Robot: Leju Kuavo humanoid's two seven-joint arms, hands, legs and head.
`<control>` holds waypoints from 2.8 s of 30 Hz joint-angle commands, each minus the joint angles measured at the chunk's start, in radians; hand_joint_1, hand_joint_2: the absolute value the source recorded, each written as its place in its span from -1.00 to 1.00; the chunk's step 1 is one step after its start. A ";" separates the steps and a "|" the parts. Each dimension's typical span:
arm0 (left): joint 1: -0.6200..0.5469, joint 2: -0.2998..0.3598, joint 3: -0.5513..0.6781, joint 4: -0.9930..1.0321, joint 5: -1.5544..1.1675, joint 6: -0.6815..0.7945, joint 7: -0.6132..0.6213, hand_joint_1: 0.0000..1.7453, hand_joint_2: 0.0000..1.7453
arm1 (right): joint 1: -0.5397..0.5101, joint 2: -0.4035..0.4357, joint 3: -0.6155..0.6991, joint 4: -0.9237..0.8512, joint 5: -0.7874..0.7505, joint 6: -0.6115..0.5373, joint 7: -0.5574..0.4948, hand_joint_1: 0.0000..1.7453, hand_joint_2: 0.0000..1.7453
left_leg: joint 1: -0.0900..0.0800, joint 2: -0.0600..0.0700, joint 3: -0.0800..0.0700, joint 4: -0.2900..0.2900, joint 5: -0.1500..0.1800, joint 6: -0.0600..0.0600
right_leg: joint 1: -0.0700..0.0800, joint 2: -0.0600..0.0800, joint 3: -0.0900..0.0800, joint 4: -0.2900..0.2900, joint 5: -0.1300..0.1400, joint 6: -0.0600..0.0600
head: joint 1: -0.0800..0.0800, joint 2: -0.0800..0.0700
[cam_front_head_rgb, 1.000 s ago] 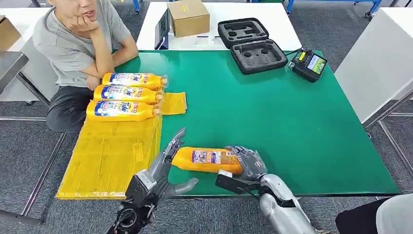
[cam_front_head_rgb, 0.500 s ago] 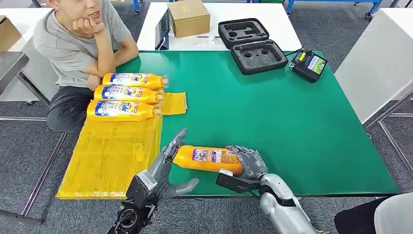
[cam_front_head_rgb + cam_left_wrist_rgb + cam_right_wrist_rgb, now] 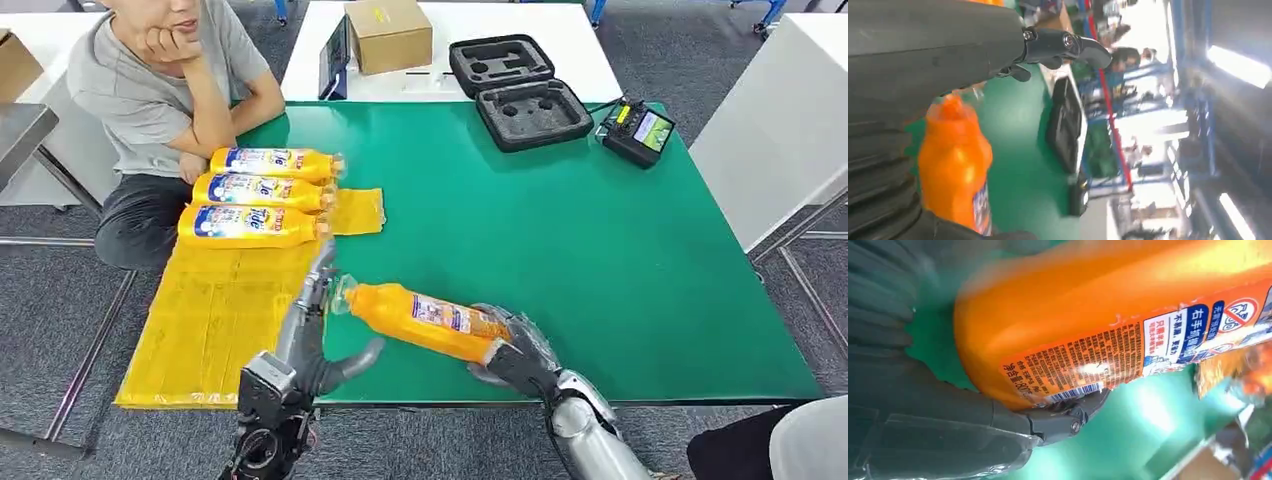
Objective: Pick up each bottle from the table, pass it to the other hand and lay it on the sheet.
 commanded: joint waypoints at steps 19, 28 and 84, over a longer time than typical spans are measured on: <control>-0.075 -0.033 -0.024 0.224 0.127 0.197 0.004 -1.00 1.00 | 0.103 0.063 -0.093 -0.183 -0.069 -0.023 -0.011 1.00 1.00 | 0.000 -0.003 0.002 -0.002 0.000 -0.001 | 0.000 -0.003 0.002 -0.001 -0.002 -0.001 | 0.000 0.000; -0.078 -0.081 -0.004 0.352 0.191 0.276 -0.001 -1.00 1.00 | 0.213 0.077 -0.043 -0.406 -0.087 -0.026 -0.024 1.00 1.00 | -0.001 -0.003 0.002 -0.001 -0.003 -0.002 | 0.000 -0.002 0.002 0.000 -0.004 -0.002 | 0.000 0.000; -0.154 -0.084 -0.095 0.386 0.441 -0.235 0.034 -1.00 1.00 | 0.157 0.147 0.010 -0.274 -0.157 0.038 -0.040 1.00 1.00 | 0.000 0.001 0.002 -0.001 -0.003 -0.001 | 0.001 0.002 0.001 -0.001 -0.002 -0.002 | 0.000 0.000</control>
